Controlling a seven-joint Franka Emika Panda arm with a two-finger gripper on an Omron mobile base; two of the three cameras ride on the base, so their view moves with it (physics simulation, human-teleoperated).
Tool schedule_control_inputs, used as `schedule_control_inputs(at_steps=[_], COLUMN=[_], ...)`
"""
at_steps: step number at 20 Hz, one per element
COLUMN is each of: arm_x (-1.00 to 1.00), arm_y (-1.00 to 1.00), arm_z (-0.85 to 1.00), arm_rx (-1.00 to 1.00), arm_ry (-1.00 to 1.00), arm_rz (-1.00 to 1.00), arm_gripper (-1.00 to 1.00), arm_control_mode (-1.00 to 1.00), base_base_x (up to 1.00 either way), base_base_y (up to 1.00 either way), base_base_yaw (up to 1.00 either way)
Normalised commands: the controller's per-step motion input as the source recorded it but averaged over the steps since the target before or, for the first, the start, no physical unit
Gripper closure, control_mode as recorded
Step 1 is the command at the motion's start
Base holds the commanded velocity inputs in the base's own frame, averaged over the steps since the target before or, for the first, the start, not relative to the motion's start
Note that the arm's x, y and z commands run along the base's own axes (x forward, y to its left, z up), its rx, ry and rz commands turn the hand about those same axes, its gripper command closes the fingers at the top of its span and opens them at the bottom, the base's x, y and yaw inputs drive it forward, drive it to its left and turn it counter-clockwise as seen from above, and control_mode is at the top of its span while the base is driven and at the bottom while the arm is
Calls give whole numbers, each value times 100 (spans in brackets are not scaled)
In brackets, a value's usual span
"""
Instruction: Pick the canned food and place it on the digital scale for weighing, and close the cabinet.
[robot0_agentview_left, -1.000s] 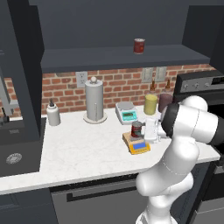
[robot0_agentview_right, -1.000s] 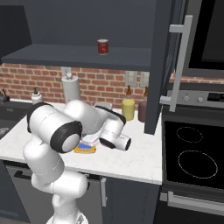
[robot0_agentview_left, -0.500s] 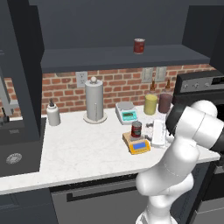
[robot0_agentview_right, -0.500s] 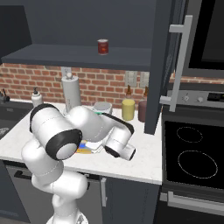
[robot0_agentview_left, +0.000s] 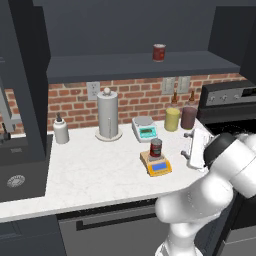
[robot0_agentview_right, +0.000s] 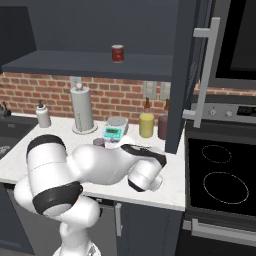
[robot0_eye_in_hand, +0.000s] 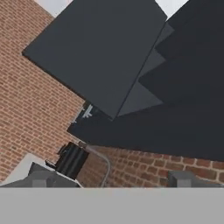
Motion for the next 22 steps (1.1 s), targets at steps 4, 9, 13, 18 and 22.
schedule_control_inputs(at_steps=[4,9,13,18,22], arm_x=[-39,-29,-48,-92,-83], arm_y=[0,0,4,48,91], arm_z=[100,100,100,29,3], arm_rx=[1,0,1,14,18], arm_ry=[-17,-9,-8,-23,-24], arm_rz=[0,0,-2,-16,-26], arm_gripper=[-100,-100,-100,-100,-100], arm_control_mode=[-100,-100,-100,-100,-100], base_base_x=[0,0,0,0,0], base_base_y=[0,0,0,0,0], base_base_yaw=[0,0,0,0,0])
